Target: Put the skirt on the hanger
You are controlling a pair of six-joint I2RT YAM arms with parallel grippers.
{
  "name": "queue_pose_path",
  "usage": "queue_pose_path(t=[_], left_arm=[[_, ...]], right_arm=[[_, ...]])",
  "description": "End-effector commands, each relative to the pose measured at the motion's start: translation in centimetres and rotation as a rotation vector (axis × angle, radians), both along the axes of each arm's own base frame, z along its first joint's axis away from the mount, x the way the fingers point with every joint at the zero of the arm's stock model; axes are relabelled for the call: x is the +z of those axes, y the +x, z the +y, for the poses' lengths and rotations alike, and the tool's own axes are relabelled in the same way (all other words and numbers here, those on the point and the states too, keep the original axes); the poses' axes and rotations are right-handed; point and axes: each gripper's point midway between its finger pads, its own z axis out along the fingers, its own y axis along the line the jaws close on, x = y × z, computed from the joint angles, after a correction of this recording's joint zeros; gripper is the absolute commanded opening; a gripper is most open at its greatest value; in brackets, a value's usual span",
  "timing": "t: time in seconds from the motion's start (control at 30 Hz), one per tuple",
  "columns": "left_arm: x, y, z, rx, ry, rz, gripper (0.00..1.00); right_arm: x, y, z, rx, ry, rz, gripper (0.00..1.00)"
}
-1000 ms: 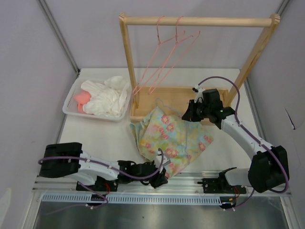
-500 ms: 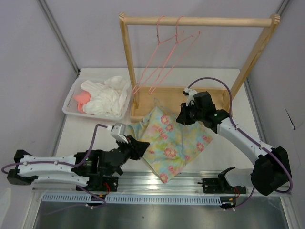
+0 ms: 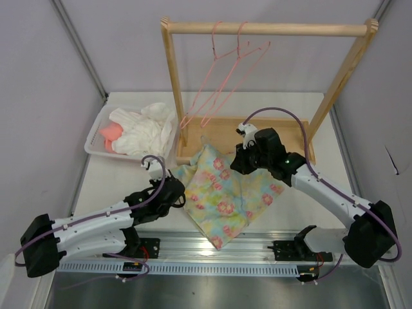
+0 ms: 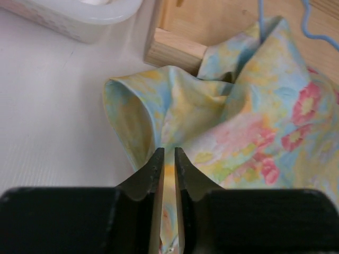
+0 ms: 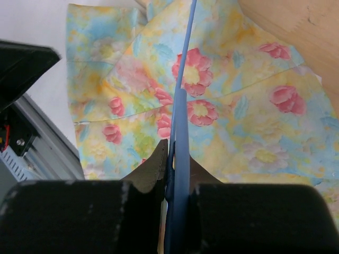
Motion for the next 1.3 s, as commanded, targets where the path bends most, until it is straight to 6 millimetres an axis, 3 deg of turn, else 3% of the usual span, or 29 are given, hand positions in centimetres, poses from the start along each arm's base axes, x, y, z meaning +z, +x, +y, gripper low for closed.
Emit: queue_pose_path(t=[0.0, 0.17, 0.27, 0.37, 0.5, 0.6, 0.63, 0.73, 0.83, 1.0, 1.07, 1.1, 1.27], left_arm=[[-0.8, 1.0, -0.8, -0.024, -0.045, 0.029, 0.15], [-2.7, -0.2, -0.5, -0.005, -0.065, 0.115, 0.0], [-4.6, -1.4, 0.3, 0.019, -0.075, 0.179, 0.0], [-6.3, -2.5, 1.4, 0.052, -0.089, 0.219, 0.0], [-6.3, -3.6, 1.9, 0.055, -0.16, 0.228, 0.0], [-4.7, -3.6, 1.8, 0.01, -0.201, 0.18, 0.0], [-3.7, -3.5, 1.7, -0.016, -0.211, 0.144, 0.13], [-1.3, -3.0, 1.1, -0.071, -0.238, 0.066, 0.36], [0.3, -2.4, 0.7, -0.097, -0.221, 0.023, 0.42], [-2.0, -1.5, -0.2, -0.08, -0.139, 0.078, 0.25], [-3.2, -1.5, -0.4, -0.06, -0.13, 0.119, 0.06], [-4.7, -1.7, -0.2, -0.009, -0.127, 0.179, 0.0], [-7.6, -3.8, 2.0, 0.095, -0.123, 0.305, 0.0]], right_arm=[[3.6, -2.4, 0.1, 0.083, 0.093, -0.077, 0.0], [7.1, -4.7, -0.5, 0.122, 0.155, -0.121, 0.0], [8.0, -5.3, -0.8, 0.121, 0.185, -0.135, 0.0], [4.8, -4.6, -0.3, 0.103, 0.11, -0.075, 0.0], [0.6, -3.1, 0.0, 0.041, -0.034, -0.034, 0.0], [-1.8, -1.8, -0.5, -0.025, -0.114, -0.007, 0.0], [-2.2, -1.5, -0.5, -0.035, -0.13, -0.001, 0.0], [-3.6, -2.1, 0.5, 0.004, -0.17, 0.016, 0.0], [-3.6, -3.9, 2.6, 0.102, -0.138, -0.012, 0.0], [-1.6, -5.1, 4.2, 0.165, -0.065, -0.066, 0.0], [-0.6, -5.5, 4.7, 0.191, -0.023, -0.083, 0.0], [-0.1, -5.7, 5.0, 0.212, -0.007, -0.089, 0.0], [-1.4, -5.7, 4.8, 0.235, -0.067, -0.076, 0.0]])
